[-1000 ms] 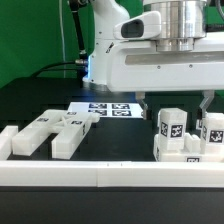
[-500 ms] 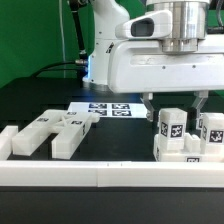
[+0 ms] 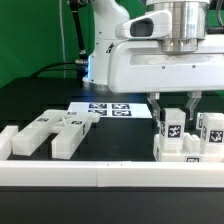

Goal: Assemble chair

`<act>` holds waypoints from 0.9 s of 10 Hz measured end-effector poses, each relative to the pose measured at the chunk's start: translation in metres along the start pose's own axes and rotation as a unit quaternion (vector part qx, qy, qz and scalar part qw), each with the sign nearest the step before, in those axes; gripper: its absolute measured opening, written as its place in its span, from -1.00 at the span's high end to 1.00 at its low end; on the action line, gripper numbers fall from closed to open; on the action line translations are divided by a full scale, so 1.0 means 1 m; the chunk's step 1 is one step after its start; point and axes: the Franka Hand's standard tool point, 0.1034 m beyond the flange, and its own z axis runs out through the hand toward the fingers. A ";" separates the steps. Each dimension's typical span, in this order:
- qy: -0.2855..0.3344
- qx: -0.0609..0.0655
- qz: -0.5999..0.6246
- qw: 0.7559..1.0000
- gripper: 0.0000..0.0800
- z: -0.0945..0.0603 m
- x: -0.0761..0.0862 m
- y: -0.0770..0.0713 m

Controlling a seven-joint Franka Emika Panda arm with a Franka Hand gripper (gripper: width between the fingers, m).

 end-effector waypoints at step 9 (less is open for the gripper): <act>0.027 0.004 0.470 0.882 0.27 0.001 0.000 0.000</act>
Offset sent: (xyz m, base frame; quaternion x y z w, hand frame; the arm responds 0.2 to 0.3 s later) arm -0.0128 0.0024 -0.0079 -0.0081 0.0030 0.2906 0.9568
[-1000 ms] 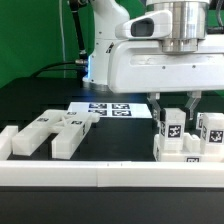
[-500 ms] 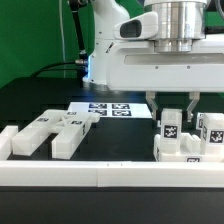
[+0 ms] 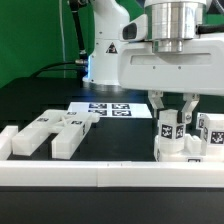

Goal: Assemble chair

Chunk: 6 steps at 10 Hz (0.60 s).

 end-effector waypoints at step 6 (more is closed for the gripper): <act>0.000 0.000 0.060 0.998 -0.19 0.000 0.001 0.001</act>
Offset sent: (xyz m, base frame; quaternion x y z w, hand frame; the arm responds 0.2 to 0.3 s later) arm 0.0000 0.0000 0.0000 0.0000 0.0000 0.1938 0.9810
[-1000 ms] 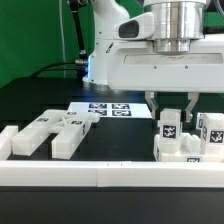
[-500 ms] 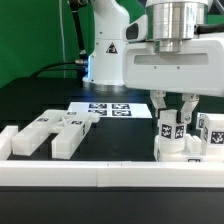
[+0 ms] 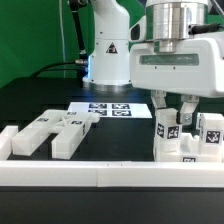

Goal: Assemble chair

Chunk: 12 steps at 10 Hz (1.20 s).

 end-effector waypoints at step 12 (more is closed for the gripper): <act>0.002 -0.008 -0.482 0.876 -0.62 -0.003 0.004 -0.004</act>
Offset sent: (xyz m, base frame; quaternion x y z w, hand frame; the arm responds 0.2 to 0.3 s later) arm 0.0031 0.0002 0.0026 -0.0108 -0.0069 -0.2517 0.9677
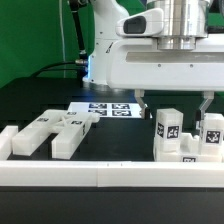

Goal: Assemble chair

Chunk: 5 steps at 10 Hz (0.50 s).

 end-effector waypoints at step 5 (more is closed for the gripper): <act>-0.001 -0.001 -0.085 0.996 -0.60 0.001 -0.001 0.002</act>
Offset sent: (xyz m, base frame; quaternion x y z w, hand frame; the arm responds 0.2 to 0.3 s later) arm -0.0008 -0.0001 -0.0012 0.0061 -0.0001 -0.0590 0.9982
